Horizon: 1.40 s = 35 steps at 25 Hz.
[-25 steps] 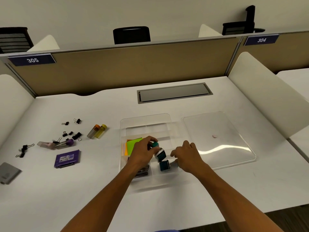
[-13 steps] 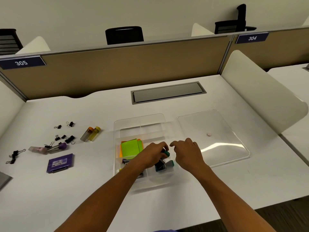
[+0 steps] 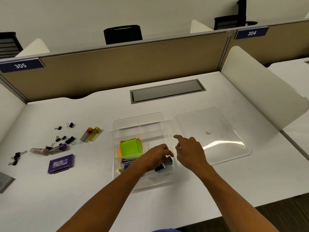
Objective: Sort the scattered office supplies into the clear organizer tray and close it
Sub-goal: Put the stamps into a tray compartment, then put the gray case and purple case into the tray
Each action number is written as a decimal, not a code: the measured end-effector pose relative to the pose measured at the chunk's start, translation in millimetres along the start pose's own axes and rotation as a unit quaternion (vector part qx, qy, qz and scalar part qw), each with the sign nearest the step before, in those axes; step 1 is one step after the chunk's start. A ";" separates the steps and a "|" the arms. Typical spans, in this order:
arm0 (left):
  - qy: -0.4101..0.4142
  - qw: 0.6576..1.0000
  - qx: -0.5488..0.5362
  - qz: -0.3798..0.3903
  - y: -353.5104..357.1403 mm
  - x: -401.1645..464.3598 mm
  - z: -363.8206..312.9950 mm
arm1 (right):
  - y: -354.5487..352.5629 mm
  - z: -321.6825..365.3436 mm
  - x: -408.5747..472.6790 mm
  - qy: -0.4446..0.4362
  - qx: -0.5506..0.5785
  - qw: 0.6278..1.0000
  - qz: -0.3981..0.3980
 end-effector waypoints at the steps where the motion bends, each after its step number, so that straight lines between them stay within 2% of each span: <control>1: -0.005 1.000 -0.011 -0.017 -5.1 -1.2 -0.3 | -0.1 3.8 0.8 -0.005 0.004 1.000 0.001; 6: -0.044 0.981 -0.072 -0.175 -57.4 -25.1 9.3 | 0.9 26.2 3.9 -0.033 0.032 0.999 0.012; 10: -0.085 0.934 -0.140 -0.319 -92.1 -71.4 31.3 | 10.3 43.9 9.5 -0.054 0.068 0.995 0.045; 12: -0.116 0.909 -0.168 -0.364 -98.3 -96.7 46.3 | 19.4 54.9 11.2 -0.071 0.094 0.991 0.068; 19: -0.189 0.874 -0.173 -0.413 -92.8 -171.6 83.2 | 47.2 118.6 2.1 -0.165 0.152 0.966 0.127; 28: -0.225 0.849 -0.184 -0.441 -108.4 -251.4 142.9 | 74.5 216.8 1.4 -0.188 0.206 0.949 0.149; 35: -0.264 0.823 -0.191 -0.466 -123.2 -320.0 203.4 | 108.6 302.7 -0.7 -0.229 0.177 0.942 0.170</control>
Point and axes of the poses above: each hand's wrist, its own x-axis towards the middle knuckle, its own y-axis out of the palm, z = x × y, the point moved 10 cm from there along x, towards the middle knuckle, and after that the axes turned 1 degree about y, right-handed, at the moved point
